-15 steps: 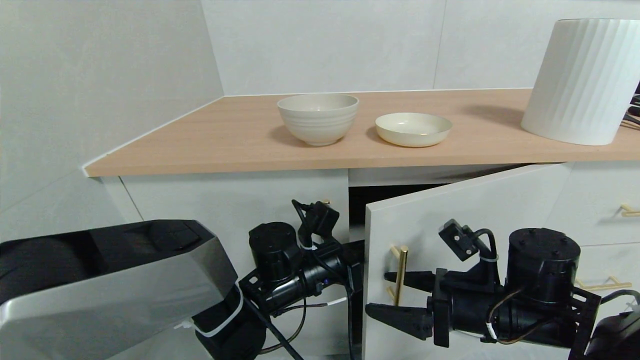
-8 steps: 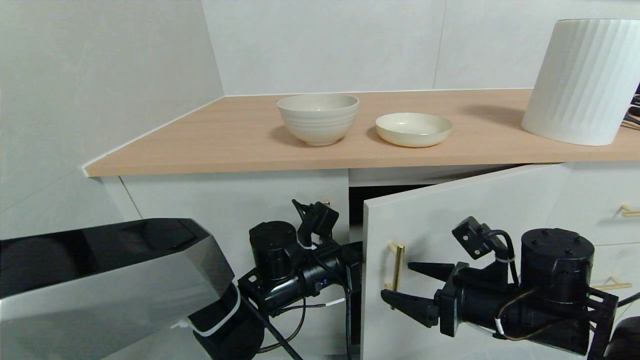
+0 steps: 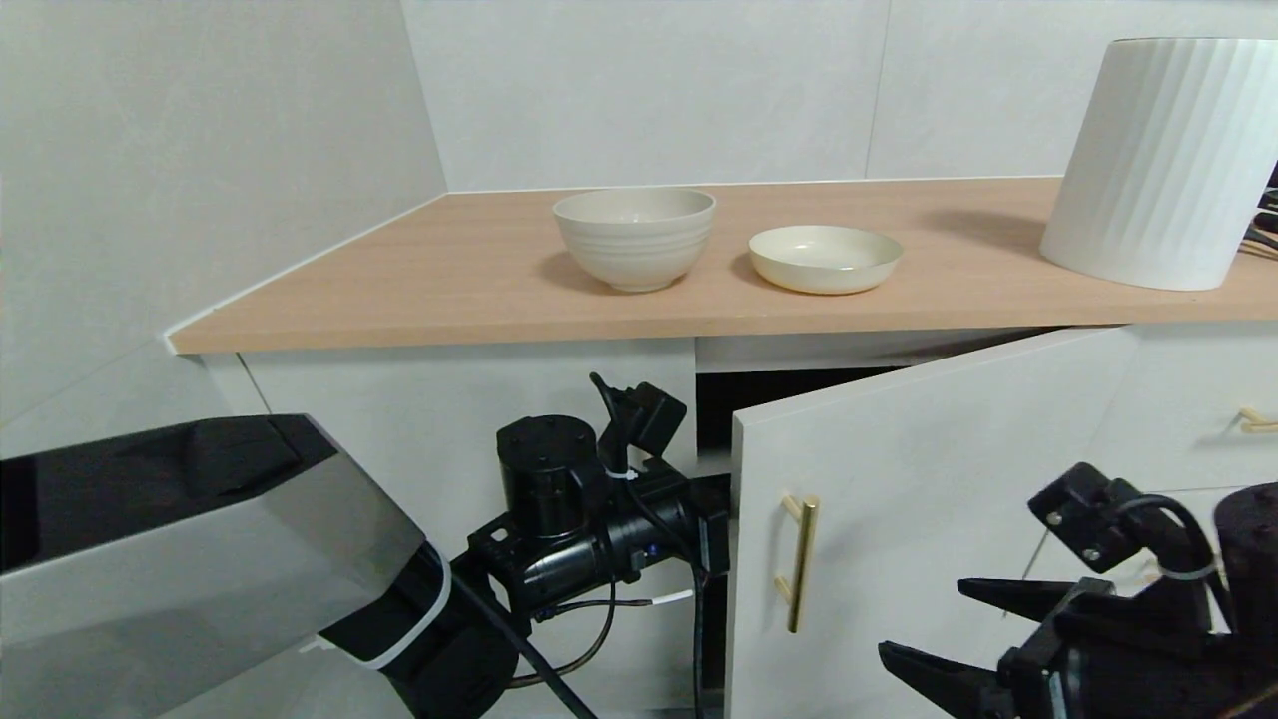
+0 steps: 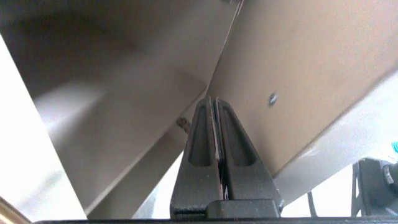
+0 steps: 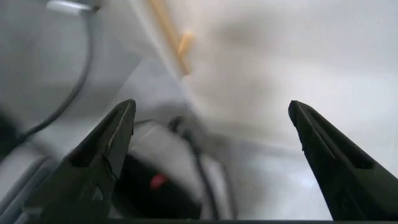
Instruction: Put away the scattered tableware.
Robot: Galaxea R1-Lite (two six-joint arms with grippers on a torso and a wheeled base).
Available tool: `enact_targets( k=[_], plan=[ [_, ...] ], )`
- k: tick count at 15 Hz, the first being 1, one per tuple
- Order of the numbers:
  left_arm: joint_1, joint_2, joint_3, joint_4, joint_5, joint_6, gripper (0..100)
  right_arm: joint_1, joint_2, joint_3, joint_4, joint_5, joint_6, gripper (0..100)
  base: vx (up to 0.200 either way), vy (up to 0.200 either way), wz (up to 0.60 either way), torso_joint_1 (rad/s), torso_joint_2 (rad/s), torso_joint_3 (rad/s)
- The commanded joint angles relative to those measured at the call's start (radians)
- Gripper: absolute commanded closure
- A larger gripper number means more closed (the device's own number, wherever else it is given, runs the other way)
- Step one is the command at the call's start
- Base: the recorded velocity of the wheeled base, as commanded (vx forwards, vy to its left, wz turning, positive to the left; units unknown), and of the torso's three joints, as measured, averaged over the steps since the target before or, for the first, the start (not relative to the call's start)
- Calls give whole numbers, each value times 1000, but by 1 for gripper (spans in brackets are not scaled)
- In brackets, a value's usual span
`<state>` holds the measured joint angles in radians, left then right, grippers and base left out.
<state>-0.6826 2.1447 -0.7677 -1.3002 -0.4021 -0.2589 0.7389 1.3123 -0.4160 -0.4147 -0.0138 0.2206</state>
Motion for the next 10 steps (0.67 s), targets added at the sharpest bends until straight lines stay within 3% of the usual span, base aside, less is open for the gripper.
enact_targets(
  k=[1, 7, 10],
  plan=[
    [-2, -17, 14, -1, 0, 0, 100, 11, -150, -30, 43, 55, 39, 0, 0, 0, 0, 0, 0, 0],
    [-5, -11, 18, -1, 0, 0, 100, 11, -139, -27, 45, 55, 39, 0, 0, 0, 0, 0, 0, 0],
    [-6, -9, 14, -1, 0, 0, 100, 11, -137, -24, 45, 55, 37, 0, -200, 0, 0, -1, 5, -2]
  ],
)
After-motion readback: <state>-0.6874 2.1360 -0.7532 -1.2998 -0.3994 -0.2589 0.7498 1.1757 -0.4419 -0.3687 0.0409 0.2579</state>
